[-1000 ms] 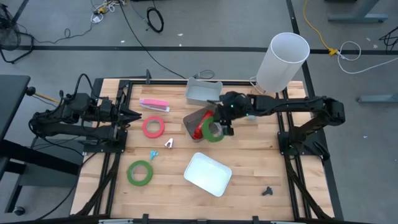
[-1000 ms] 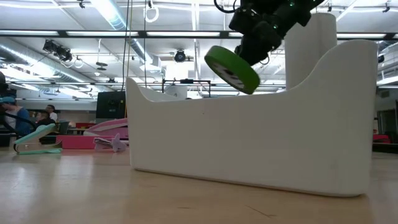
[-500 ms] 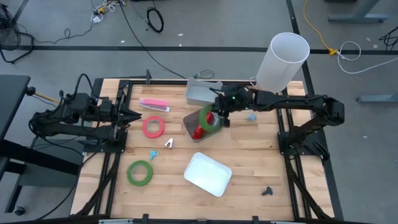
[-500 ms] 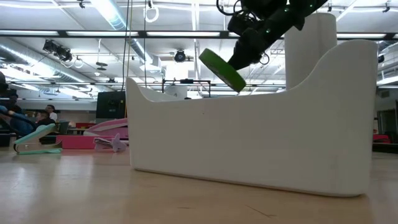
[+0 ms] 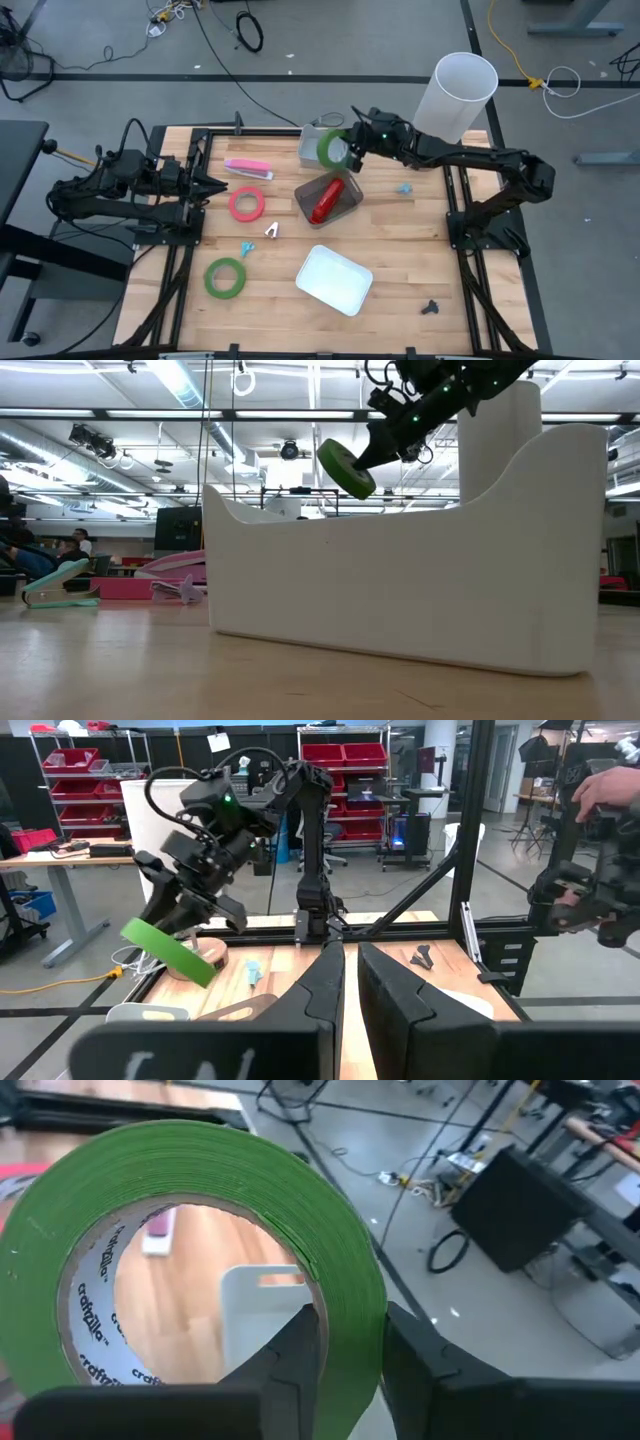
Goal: Pick and place Stapler, Stapler remover, tape
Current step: Put the top green tape into the gray bin
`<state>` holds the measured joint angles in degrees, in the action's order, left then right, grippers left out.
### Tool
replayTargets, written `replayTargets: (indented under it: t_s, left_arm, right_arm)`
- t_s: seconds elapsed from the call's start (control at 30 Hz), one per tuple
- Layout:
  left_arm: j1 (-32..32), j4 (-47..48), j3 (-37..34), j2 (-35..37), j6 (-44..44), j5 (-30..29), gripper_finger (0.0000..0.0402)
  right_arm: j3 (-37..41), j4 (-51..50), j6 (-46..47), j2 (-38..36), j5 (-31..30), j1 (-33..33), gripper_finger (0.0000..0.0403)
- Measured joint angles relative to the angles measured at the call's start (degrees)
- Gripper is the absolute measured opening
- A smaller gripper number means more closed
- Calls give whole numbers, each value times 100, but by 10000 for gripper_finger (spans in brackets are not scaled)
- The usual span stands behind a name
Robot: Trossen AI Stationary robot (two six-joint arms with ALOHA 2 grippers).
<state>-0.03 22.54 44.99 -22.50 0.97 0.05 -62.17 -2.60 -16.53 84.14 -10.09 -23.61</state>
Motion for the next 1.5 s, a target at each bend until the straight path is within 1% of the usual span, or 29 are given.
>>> replayTargets:
  t_s: [0.17, 0.6, 0.9, 1.23, 1.43, 1.5]
  left_arm:
    - [1, -1, 0, 0, 0, -2, 34]
    - [2, 3, 0, 0, 0, -2, 34]
    - [0, 1, 0, 0, 0, -1, 34]
    - [1, 0, 0, 0, 0, -1, 34]
    - [0, 1, 0, 0, 0, 0, 34]
    - [1, -1, 0, 1, 0, -1, 34]
  right_arm:
    - [-2, 228, -2, 178, 0, -158, 87]
    - [-2, 699, -81, 1123, -2, -630, 87]
    - [-2, 766, -61, 1220, 2, -772, 91]
    - [-2, 781, -83, 1220, 109, -772, 133]
    - [-2, 779, -31, 1220, 408, -777, 176]
    - [-2, 775, 84, 1220, 419, -777, 190]
